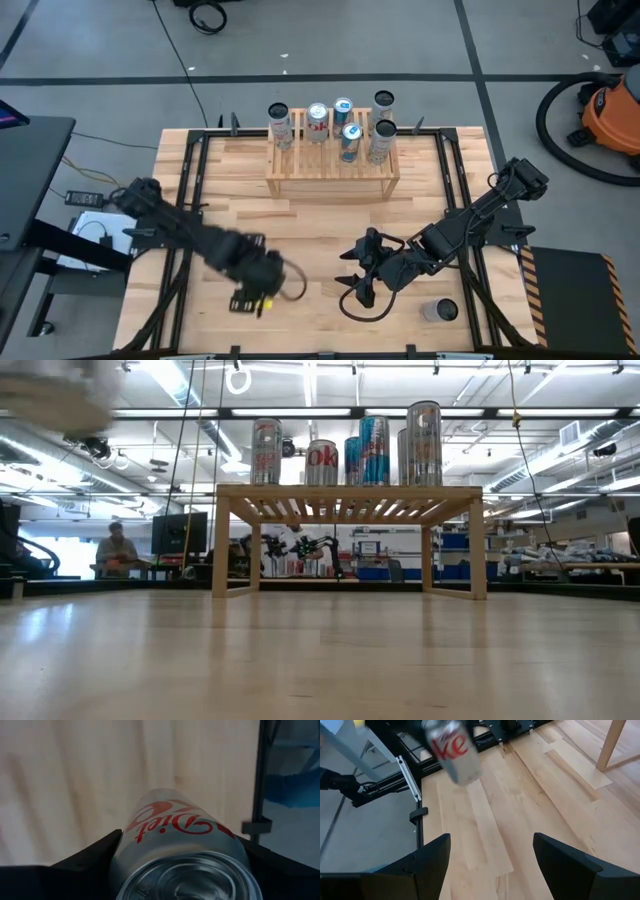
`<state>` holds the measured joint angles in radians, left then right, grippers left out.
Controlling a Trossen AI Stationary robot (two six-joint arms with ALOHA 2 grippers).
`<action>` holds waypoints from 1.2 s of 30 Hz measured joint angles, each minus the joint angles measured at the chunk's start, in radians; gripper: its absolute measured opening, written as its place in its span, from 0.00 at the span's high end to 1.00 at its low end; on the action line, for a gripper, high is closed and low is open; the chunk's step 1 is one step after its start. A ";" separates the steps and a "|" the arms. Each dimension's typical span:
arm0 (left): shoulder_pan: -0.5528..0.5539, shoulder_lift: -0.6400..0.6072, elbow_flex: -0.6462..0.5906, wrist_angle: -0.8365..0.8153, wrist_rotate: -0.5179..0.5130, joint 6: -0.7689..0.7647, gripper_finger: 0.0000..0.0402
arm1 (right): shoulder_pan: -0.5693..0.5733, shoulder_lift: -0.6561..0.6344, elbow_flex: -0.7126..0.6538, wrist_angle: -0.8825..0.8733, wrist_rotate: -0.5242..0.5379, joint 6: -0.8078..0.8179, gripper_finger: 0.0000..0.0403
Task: Place canned beverage on shelf
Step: Put the silver soda can on the shelf aligned with the other silver soda can
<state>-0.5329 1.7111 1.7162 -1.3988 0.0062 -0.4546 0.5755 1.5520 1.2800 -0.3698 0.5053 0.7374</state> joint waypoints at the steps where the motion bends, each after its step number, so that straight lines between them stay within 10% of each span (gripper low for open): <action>1: 0.026 0.000 0.028 -0.014 -0.010 0.031 0.23 | 0.000 0.000 0.000 0.000 0.000 0.000 0.27; 36: 0.763 -0.001 0.203 -0.043 -0.025 0.806 0.23 | -0.146 0.000 0.000 0.002 -0.071 -0.244 0.27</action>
<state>0.2303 1.7103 1.9190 -1.4420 -0.0188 0.3516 0.4290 1.5520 1.2800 -0.3679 0.4339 0.4938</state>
